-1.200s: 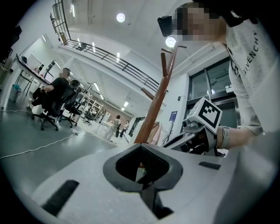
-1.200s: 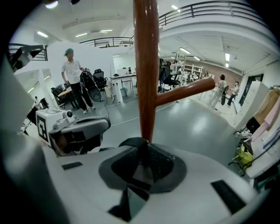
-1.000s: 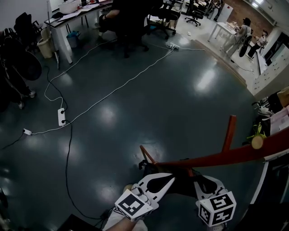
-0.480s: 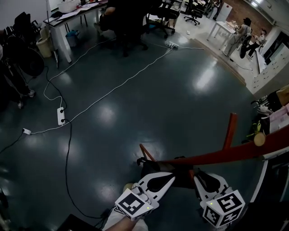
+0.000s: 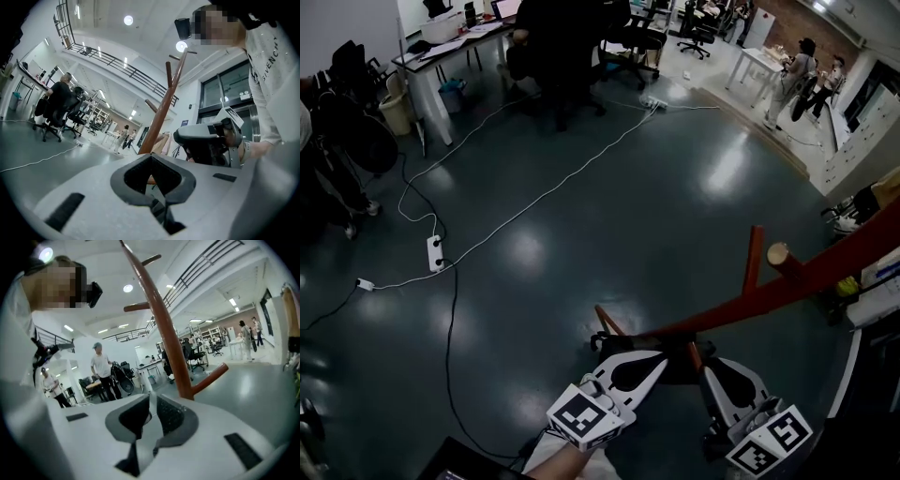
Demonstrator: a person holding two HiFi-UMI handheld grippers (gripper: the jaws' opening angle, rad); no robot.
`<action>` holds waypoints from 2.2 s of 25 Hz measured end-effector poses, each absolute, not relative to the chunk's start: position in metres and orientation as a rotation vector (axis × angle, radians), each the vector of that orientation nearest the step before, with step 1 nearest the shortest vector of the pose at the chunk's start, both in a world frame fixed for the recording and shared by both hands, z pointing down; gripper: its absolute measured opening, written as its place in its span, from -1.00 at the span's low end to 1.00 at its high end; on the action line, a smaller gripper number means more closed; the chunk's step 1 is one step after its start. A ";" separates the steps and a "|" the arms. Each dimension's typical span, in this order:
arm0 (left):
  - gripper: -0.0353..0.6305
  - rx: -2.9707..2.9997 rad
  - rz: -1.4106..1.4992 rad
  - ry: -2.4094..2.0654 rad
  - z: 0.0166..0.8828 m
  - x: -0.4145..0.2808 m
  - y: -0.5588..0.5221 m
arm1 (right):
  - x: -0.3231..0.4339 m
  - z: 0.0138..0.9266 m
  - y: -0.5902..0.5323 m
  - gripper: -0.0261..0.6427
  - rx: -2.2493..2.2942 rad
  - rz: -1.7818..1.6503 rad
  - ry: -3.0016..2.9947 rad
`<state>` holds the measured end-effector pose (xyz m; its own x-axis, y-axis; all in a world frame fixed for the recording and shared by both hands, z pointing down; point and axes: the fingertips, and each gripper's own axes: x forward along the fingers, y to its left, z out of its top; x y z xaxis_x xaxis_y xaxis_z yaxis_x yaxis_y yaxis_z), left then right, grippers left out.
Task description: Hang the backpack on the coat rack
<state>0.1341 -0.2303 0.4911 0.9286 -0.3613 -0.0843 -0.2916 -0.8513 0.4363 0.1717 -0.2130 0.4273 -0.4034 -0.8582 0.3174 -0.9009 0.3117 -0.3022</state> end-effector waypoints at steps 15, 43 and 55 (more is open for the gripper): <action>-0.87 2.704 -0.223 -0.497 0.413 0.114 -0.209 | 0.144 0.379 -0.148 -0.81 1.497 0.525 -2.376; -0.87 2.733 -0.333 -0.491 0.387 0.075 -0.188 | 0.123 0.375 -0.111 -0.82 1.513 0.416 -2.275; -0.87 2.708 -0.347 -0.525 0.395 0.063 -0.190 | 0.117 0.379 -0.108 -0.83 1.521 0.461 -2.296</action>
<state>0.0634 -0.1897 0.3954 0.9008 -0.4002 -0.1685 -0.3118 -0.8663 0.3903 0.1173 -0.1078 0.3795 -0.3641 -0.8122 0.4557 -0.9252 0.3715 -0.0772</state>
